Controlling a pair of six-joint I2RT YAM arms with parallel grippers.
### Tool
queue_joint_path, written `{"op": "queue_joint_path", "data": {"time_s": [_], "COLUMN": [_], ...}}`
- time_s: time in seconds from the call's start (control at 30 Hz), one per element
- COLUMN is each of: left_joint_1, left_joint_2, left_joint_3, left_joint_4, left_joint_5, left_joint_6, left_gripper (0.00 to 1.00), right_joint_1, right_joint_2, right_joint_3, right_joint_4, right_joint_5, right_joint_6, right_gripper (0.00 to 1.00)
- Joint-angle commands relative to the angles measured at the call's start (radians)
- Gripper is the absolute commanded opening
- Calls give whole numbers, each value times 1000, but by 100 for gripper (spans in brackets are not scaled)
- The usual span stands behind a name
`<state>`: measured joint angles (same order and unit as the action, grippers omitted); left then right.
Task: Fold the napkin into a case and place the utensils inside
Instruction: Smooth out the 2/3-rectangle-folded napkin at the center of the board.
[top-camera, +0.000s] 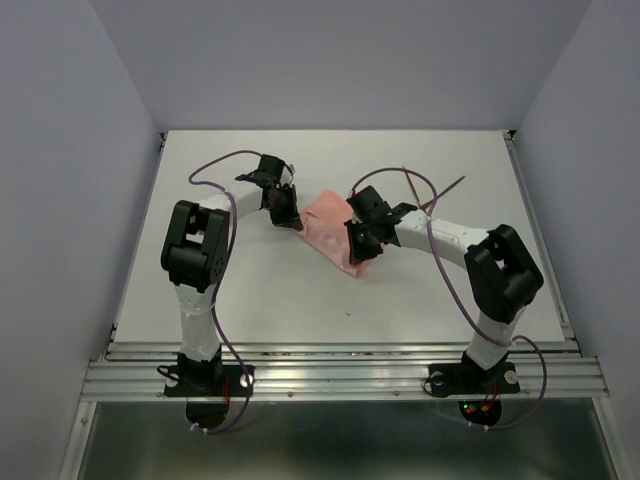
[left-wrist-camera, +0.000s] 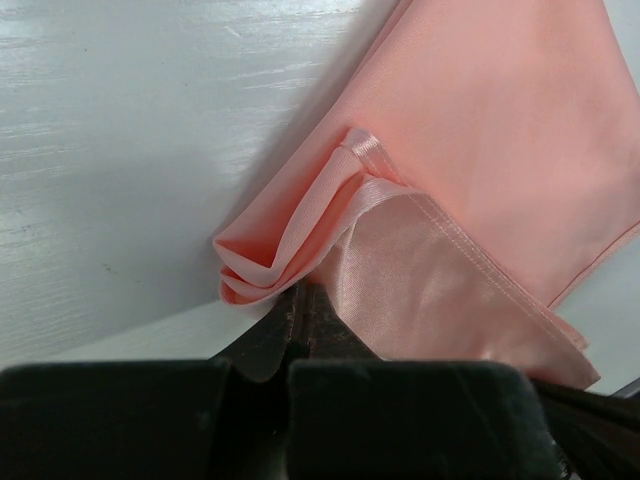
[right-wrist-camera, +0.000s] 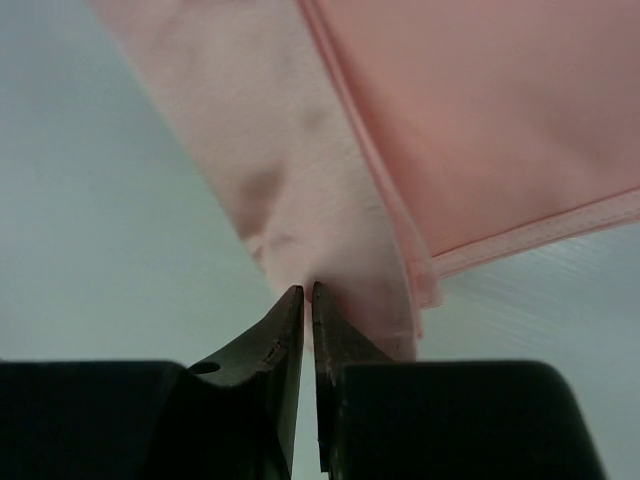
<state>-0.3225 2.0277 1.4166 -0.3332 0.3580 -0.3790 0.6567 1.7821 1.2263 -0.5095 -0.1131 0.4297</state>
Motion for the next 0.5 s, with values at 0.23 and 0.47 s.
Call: {"op": "queue_joint_path", "data": {"time_s": [0.23, 0.47], "left_joint_1": [11, 11], "left_joint_2": [-6, -14], "left_joint_3": [28, 28], "left_joint_4": [-3, 0], "left_joint_5": [-7, 1], "left_joint_6": [12, 14], "left_gripper": [0, 0], "right_joint_1": [-12, -12], "right_joint_2": [45, -87], "right_joint_3": [-57, -74], "right_joint_4": [42, 89], "right_joint_5": [204, 208], "right_joint_6": [61, 54], "right_gripper": [10, 10]}}
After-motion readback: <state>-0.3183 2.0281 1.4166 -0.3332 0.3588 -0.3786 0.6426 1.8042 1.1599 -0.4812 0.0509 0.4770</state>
